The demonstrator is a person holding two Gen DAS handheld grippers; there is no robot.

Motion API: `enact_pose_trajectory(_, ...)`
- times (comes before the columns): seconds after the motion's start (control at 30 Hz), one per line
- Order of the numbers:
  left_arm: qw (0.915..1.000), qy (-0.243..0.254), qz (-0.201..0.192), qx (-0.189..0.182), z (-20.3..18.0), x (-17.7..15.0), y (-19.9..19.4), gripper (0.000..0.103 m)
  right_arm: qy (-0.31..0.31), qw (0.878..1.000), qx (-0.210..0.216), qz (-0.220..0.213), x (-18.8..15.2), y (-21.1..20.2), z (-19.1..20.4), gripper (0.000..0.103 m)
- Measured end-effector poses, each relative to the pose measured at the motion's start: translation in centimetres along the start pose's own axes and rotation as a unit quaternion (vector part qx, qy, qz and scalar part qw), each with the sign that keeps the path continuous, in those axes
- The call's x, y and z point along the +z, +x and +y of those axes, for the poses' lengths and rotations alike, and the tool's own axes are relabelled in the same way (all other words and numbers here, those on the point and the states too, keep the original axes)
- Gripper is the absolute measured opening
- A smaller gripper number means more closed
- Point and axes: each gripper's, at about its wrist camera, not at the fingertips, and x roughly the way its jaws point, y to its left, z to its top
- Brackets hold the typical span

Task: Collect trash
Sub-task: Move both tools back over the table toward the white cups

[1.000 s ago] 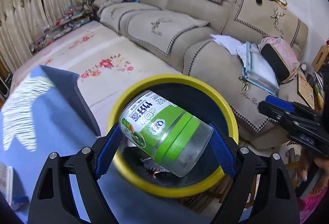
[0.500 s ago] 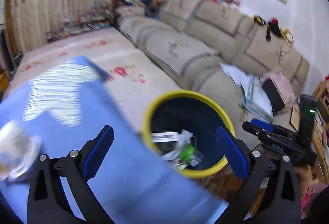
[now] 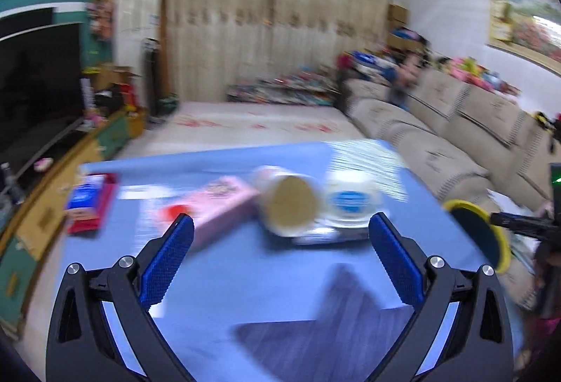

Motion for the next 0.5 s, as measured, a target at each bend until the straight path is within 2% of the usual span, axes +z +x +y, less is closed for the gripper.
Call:
enact_pose_trajectory(0.13,0.9991,-0.026,-0.020,0.026,3.3,-1.1,0.2,0.098,-0.043,0.998,0.040,0.009,1.7,1.1,5.4,0.050)
enact_pose_trajectory(0.23,0.9984,-0.044,-0.017,0.030,4.8,-1.7,0.7,0.098,-0.077,0.994,0.072,0.009,2.9,1.8,9.8,0.052)
enact_pose_trajectory(0.3,0.9984,-0.048,-0.016,0.026,4.9,-1.8,1.0,0.098,-0.103,0.990,0.096,0.007,3.7,2.4,12.7,0.052)
enact_pose_trajectory(0.37,0.9984,-0.036,-0.020,0.039,4.2,-1.8,1.3,0.098,-0.121,0.986,0.115,0.009,4.1,3.3,15.4,0.052)
enact_pose_trajectory(0.5,0.9982,-0.021,-0.024,0.052,3.0,-1.8,1.5,0.098,-0.131,0.982,0.136,0.022,5.3,5.5,19.0,0.054)
